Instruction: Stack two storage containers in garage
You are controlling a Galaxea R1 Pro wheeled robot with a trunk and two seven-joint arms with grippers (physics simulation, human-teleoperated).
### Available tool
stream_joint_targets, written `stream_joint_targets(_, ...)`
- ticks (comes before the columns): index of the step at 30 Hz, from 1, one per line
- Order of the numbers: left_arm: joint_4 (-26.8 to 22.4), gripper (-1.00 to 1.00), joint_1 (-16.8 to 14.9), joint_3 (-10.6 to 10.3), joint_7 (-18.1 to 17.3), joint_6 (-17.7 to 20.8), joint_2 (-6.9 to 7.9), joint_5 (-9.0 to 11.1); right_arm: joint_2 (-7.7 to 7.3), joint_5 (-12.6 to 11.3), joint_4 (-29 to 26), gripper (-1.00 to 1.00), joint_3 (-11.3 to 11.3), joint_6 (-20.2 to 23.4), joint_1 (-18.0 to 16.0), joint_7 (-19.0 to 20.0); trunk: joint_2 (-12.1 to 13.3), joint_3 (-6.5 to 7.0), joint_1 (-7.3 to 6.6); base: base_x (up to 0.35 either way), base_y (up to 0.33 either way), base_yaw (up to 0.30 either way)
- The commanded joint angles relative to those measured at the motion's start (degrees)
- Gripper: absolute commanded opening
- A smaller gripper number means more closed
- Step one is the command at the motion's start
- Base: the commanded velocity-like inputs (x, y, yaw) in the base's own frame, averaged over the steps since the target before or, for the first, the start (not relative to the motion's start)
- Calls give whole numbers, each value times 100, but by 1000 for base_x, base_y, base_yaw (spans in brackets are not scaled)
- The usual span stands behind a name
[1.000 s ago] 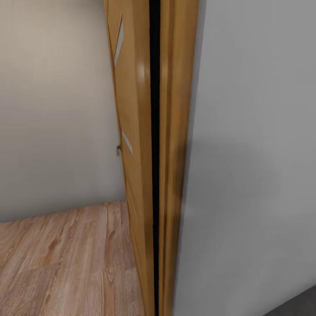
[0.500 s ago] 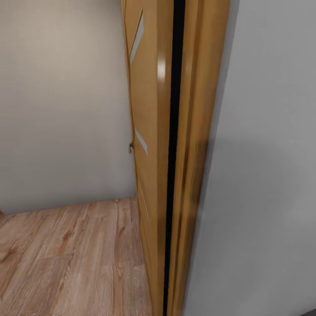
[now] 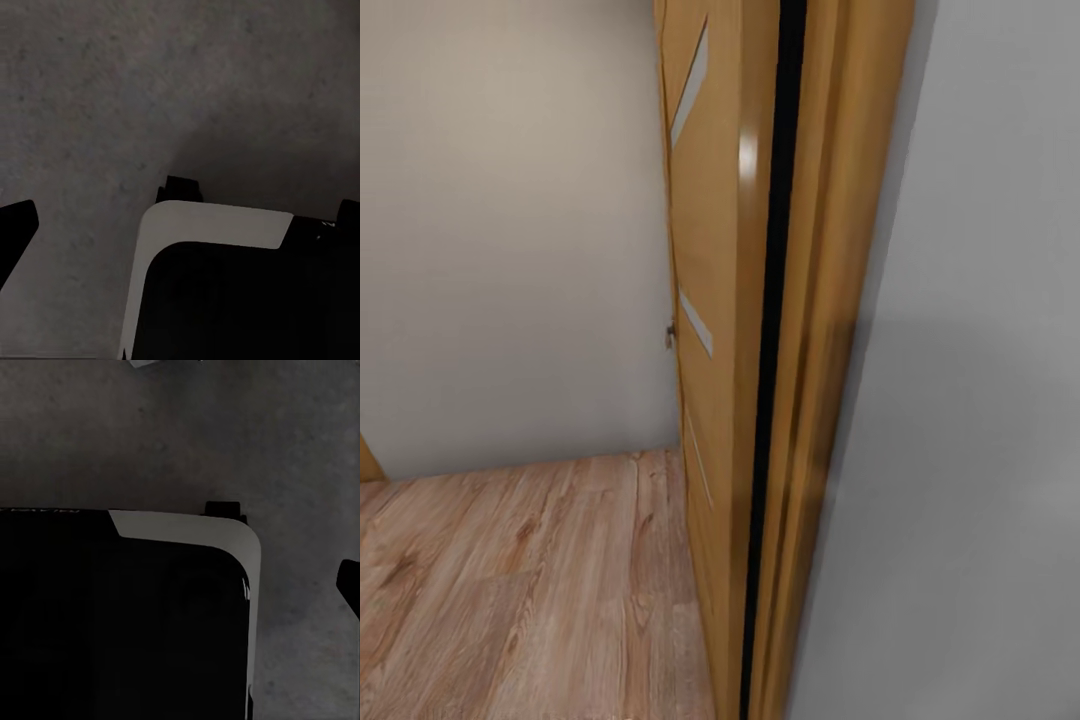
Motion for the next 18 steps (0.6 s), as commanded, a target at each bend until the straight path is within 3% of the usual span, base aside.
stream_joint_targets(1,8,100,-5,44,-20,-17,1,-28,-1,-1,4,100,-30,-15,-2,30,-4,-6,0,0,0,220)
stream_joint_targets(12,8,100,-5,44,-23,-17,1,-28,-1,-1,5,100,-30,-15,0,30,-4,-6,0,0,0,265)
stream_joint_targets(18,8,100,-5,44,-23,-17,1,-28,-1,-1,4,100,-30,-15,-1,30,-4,-6,0,0,0,85)
